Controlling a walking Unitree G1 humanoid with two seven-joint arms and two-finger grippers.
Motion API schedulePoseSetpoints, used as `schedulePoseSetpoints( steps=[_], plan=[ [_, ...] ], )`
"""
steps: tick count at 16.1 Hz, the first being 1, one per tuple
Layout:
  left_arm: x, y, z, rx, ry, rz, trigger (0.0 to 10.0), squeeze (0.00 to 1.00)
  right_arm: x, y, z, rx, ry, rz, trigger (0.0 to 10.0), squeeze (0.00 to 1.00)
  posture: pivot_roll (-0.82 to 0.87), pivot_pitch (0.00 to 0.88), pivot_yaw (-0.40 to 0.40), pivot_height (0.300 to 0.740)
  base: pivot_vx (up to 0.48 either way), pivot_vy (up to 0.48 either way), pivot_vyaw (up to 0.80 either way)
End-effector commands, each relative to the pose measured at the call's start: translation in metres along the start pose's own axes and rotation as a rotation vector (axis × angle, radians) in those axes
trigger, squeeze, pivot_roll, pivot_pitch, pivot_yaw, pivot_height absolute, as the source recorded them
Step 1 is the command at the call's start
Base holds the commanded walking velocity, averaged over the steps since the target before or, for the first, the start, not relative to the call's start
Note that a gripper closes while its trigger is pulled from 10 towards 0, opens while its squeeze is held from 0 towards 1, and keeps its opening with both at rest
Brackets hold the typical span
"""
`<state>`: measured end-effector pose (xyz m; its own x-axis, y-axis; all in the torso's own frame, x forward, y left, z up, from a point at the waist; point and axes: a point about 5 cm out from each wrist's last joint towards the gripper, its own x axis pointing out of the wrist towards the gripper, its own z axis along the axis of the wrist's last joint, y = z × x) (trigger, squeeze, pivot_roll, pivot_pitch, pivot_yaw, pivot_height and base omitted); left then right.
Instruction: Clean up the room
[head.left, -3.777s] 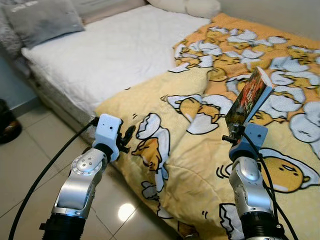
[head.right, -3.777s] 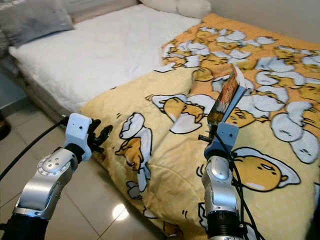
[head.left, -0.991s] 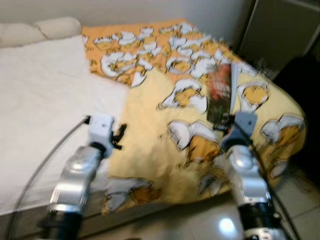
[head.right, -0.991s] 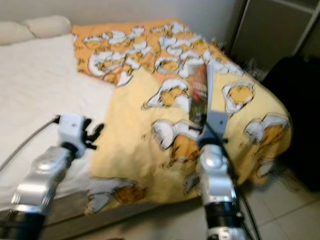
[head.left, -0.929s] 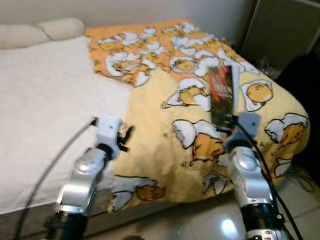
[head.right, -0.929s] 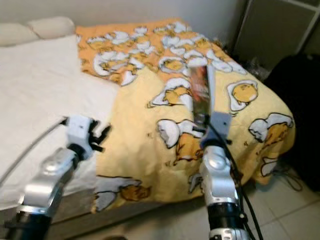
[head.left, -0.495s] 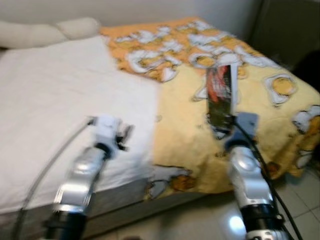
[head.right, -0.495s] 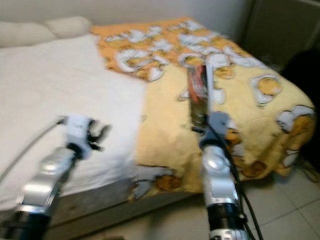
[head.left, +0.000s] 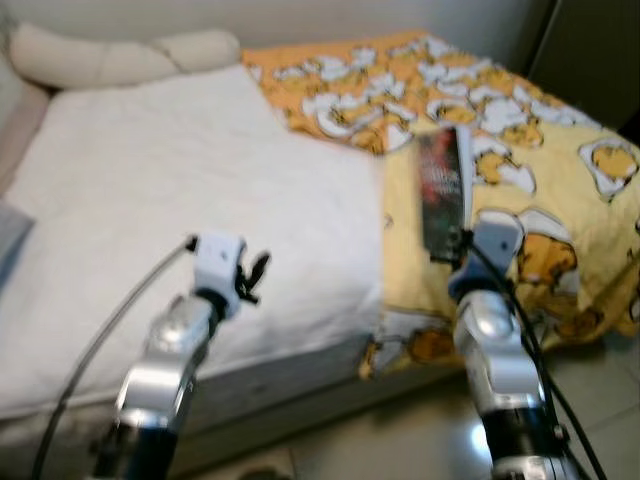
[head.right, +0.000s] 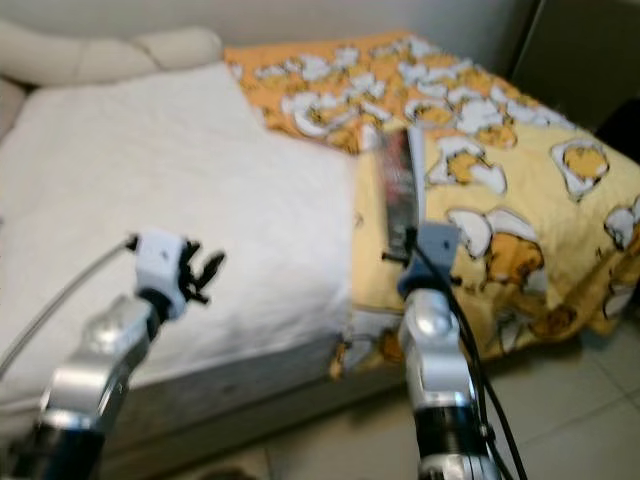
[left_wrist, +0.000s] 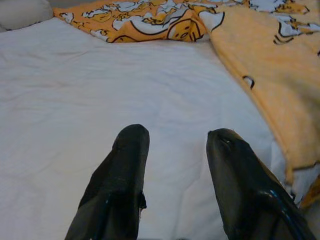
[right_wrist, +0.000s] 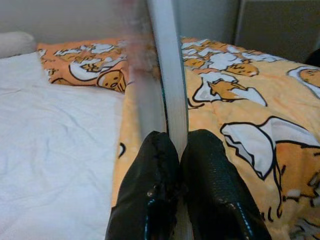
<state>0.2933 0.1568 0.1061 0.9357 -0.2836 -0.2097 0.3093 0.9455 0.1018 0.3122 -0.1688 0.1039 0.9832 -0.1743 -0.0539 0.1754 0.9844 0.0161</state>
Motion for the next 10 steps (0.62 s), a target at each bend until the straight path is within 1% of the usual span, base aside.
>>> schedulePoseSetpoints(
  steps=[1,10],
  plan=[
    [-0.0016,0.0101,0.0040,0.019,-0.009,0.030,10.0,0.00,0.0023,0.0048,0.0154,0.005,-0.067,0.011,10.0,0.00,-0.02,0.000,0.003,0.740,0.000,0.480,0.00],
    [-0.0018,0.0104,0.0037,0.022,-0.011,0.032,10.0,0.00,0.0020,0.0063,0.0157,-0.004,-0.069,0.023,10.0,0.00,-0.02,0.000,-0.001,0.740,0.000,0.480,0.00]
  ],
)
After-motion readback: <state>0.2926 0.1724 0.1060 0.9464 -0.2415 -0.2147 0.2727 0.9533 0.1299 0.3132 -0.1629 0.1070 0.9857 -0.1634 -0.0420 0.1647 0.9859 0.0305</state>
